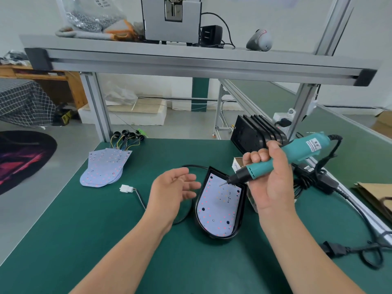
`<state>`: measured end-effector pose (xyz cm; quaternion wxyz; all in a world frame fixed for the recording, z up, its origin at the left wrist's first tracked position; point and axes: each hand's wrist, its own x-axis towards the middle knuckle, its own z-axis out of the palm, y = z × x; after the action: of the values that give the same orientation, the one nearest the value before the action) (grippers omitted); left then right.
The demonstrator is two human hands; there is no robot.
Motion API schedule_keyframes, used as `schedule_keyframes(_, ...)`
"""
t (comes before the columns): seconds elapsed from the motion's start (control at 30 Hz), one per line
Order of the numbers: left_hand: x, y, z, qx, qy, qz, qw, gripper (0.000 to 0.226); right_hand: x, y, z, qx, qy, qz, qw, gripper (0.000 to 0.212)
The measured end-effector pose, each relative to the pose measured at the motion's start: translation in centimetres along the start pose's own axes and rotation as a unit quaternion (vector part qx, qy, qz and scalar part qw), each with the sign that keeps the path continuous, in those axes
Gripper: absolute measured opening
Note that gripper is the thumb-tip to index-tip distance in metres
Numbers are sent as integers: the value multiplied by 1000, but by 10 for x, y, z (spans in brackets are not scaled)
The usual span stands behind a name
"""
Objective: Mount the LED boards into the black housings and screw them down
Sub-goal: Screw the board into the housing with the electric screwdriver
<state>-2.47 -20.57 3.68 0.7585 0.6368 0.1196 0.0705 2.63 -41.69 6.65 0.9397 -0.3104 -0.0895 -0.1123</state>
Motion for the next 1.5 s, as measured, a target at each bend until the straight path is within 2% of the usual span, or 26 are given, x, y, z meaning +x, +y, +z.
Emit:
schedule_keyframes(0.07,-4,1,1,-26,-16,17,999,29,-4,1,-4,3,9,3,1000,17)
schedule_keyframes(0.23,-8,0,2,32,-36,78,996,5,-9,3,-5,7,11,5,1000,16)
schedule_keyframes(0.43,-15,-1,5,65,-96,119,986,10,-11,-2,4,30,-1,4,1000,12)
schedule_keyframes(0.6,-15,-6,4,136,-127,158,970,30,-14,-7,9,56,-8,3,998,10)
schedule_keyframes(0.87,-22,-12,7,233,-161,160,946,29,-18,-6,13,52,-20,2,998,9)
schedule_keyframes(1.03,-25,-12,7,250,-160,160,941,29,-18,-4,12,40,-17,6,999,10)
schedule_keyframes(1.2,-27,-12,7,255,-160,154,941,28,-17,-1,11,30,-24,10,999,24)
schedule_keyframes(1.3,-27,-13,7,258,-156,147,942,30,-17,-1,8,31,-27,12,999,18)
schedule_keyframes(1.5,-26,-14,7,262,-152,138,943,26,-18,0,6,28,-32,12,999,22)
